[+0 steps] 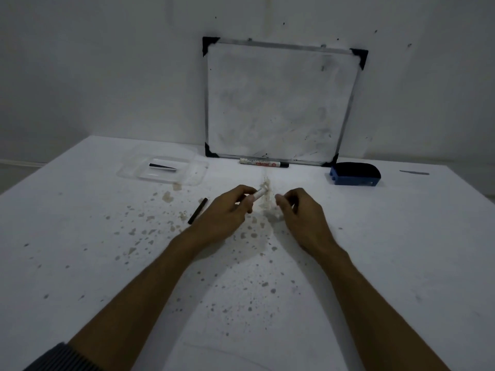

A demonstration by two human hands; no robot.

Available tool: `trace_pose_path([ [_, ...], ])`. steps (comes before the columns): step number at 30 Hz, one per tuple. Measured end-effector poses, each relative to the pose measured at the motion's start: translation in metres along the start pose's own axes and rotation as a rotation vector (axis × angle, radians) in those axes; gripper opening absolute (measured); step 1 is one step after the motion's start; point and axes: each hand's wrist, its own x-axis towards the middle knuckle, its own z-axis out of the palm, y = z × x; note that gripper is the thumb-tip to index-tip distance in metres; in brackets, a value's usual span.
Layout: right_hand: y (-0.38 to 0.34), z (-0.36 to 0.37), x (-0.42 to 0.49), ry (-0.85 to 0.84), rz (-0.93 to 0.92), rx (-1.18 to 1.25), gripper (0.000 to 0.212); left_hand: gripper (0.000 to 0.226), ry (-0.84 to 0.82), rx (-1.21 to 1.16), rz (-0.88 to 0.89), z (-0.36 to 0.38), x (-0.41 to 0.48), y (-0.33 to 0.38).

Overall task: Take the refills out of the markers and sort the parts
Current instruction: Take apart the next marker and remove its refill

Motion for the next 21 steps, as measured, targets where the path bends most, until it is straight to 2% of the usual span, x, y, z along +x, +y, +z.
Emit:
trace_pose_path([
  [3,0.002,0.006,0.001,-0.023,-0.083,-0.023,0.021,0.025,-0.002,0.010,-0.002,0.001,-0.003,-0.001],
  [7,0.007,0.001,-0.001,-0.058,-0.137,-0.041,0.016,0.021,0.058,-0.126,-0.032,0.003,-0.005,-0.006],
  [10,0.007,0.001,-0.001,-0.044,-0.120,-0.030,0.030,0.021,0.077,-0.161,-0.045,0.002,-0.005,-0.008],
  [12,0.000,-0.003,-0.004,-0.085,-0.102,0.077,0.043,0.022,0.074,-0.147,-0.043,-0.001,-0.004,-0.009],
  [14,-0.009,-0.009,-0.007,-0.149,-0.130,0.207,0.047,0.024,0.060,-0.136,-0.040,-0.003,-0.005,-0.007],
  [18,-0.015,-0.008,-0.011,-0.148,-0.171,0.242,0.029,0.025,0.050,-0.175,-0.021,-0.005,-0.007,-0.004],
  [21,-0.016,-0.010,-0.010,-0.140,-0.095,0.361,0.025,0.043,0.136,-0.426,-0.101,-0.005,-0.004,0.002],
])
